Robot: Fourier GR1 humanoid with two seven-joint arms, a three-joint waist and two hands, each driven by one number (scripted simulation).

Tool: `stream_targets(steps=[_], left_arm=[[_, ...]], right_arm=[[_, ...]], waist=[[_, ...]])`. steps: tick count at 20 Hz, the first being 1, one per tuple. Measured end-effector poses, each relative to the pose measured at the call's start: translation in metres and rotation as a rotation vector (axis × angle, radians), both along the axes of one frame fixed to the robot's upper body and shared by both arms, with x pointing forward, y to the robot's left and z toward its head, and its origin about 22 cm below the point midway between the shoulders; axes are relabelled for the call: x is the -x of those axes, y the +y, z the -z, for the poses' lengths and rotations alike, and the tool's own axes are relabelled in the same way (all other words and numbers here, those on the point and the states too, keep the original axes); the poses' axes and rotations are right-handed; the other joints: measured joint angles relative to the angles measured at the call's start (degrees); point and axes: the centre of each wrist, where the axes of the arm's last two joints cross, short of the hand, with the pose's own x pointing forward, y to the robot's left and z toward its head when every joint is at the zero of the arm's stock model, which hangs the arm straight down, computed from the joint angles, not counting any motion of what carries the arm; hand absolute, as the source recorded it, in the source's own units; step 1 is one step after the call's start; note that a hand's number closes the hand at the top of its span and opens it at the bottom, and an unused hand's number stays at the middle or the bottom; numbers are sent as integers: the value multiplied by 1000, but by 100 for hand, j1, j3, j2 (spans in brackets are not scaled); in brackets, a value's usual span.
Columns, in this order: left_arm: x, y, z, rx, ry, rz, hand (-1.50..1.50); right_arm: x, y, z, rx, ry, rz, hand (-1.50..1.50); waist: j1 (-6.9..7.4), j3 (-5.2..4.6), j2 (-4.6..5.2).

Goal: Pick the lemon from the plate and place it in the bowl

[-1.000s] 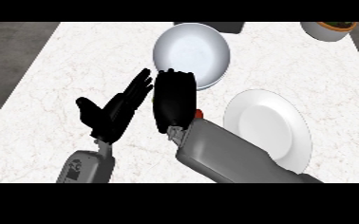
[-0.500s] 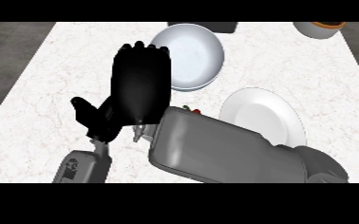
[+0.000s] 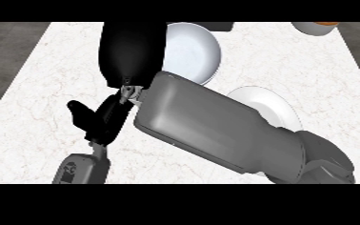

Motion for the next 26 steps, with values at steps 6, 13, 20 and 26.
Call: stream_targets(steps=[6, 13, 20, 26], left_arm=[[-1, 2, -5, 4, -8, -12, 0], [6, 7, -7, -2, -13, -21, 0], [11, 6, -5, 1, -19, -7, 0], [6, -4, -7, 7, -25, 12, 0]], right_arm=[[-38, -12, 10, -35, 8, 75, 150], [-85, -37, 37, -39, 7, 166, 150], [-119, -72, 77, -2, 90, 291, 150], [-137, -109, 96, -110, 200, 389, -150]], waist=[[-44, 6, 40], [-65, 10, 63], [7, 10, 109], [43, 15, 160]])
